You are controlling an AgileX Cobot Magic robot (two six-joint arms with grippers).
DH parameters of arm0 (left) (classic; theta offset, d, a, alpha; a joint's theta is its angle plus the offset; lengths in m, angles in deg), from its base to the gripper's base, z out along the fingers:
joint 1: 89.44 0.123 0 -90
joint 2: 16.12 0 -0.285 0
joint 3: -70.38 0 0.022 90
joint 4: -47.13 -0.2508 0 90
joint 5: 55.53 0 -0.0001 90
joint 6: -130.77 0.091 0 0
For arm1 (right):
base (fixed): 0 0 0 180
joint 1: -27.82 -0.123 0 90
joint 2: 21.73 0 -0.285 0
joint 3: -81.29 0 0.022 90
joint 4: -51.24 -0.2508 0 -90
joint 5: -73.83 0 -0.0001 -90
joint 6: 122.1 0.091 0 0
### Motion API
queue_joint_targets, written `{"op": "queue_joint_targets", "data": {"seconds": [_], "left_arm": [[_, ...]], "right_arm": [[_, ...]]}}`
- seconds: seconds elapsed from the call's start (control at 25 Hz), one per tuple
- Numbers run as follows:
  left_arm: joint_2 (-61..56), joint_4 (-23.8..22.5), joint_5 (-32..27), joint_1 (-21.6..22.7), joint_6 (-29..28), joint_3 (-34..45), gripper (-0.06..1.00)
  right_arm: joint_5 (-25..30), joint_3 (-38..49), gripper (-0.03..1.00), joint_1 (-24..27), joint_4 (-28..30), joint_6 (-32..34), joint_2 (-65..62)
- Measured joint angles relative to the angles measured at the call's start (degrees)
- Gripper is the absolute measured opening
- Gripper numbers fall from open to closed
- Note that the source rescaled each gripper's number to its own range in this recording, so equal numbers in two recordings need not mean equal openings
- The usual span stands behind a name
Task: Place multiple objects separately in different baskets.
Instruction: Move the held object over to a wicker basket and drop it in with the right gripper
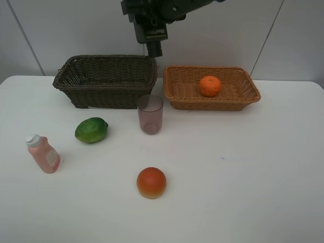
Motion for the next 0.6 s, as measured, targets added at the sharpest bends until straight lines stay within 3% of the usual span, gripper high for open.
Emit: {"op": "queue_joint_targets", "data": {"seconds": [0.16, 0.2, 0.36, 0.6], "left_arm": [[0.0, 0.0, 0.0, 0.0, 0.0, 0.0, 1.0], [0.0, 0.0, 0.0, 0.0, 0.0, 0.0, 1.0], [0.0, 0.0, 0.0, 0.0, 0.0, 0.0, 1.0], [0.0, 0.0, 0.0, 0.0, 0.0, 0.0, 1.0]], "right_arm": [[-11.0, 0.0, 0.11, -0.3, -1.1, 0.0, 4.7], [-11.0, 0.0, 0.11, -0.3, -1.1, 0.0, 4.7], [-24.2, 0.0, 0.11, -0.5, -2.4, 0.0, 10.9], [-38.0, 0.0, 0.1, -0.2, -5.0, 0.0, 16.9]]}}
